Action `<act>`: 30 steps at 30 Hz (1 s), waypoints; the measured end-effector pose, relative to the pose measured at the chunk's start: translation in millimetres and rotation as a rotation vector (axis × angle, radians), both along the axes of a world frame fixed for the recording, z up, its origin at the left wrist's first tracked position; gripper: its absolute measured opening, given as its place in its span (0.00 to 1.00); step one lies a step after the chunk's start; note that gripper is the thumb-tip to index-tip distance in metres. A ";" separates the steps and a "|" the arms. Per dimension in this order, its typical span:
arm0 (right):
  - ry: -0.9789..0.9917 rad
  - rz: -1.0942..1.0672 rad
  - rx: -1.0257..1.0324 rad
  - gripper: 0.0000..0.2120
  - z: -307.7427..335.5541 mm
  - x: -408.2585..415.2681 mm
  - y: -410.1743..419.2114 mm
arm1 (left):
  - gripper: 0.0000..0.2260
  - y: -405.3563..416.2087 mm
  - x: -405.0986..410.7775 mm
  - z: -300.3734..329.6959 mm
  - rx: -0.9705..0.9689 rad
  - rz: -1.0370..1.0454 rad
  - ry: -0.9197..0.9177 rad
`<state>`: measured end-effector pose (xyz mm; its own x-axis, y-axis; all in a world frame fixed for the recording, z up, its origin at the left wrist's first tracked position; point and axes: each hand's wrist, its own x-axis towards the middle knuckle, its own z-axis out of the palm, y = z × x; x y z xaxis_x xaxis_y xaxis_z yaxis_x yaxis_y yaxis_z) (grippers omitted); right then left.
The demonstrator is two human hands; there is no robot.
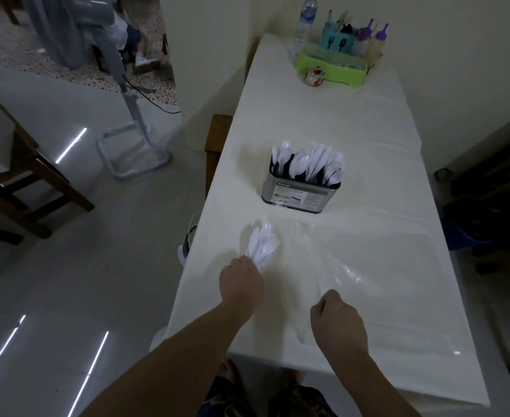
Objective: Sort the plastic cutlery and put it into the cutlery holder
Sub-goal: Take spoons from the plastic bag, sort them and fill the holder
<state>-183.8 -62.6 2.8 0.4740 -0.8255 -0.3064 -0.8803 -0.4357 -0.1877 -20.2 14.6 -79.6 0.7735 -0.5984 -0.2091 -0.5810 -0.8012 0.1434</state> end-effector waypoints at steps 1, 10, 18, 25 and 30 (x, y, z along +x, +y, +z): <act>-0.003 0.009 0.006 0.07 -0.9 0.7 1.0 | 0.12 -0.4 -0.1 1.0 0.002 0.001 -0.002; 0.017 0.054 0.040 0.08 -4.4 7.5 5.0 | 0.15 -3.3 -3.2 9.2 0.019 0.027 0.023; 0.028 0.042 0.055 0.08 -5.3 13.7 3.2 | 0.15 -5.3 -5.5 20.6 0.152 -0.021 -0.056; 0.026 0.050 0.045 0.08 -7.8 18.5 2.4 | 0.11 -4.0 -11.0 31.9 0.198 -0.055 -0.046; 0.022 0.071 0.013 0.07 -9.8 21.1 2.5 | 0.12 1.4 -17.3 37.8 0.171 -0.090 -0.070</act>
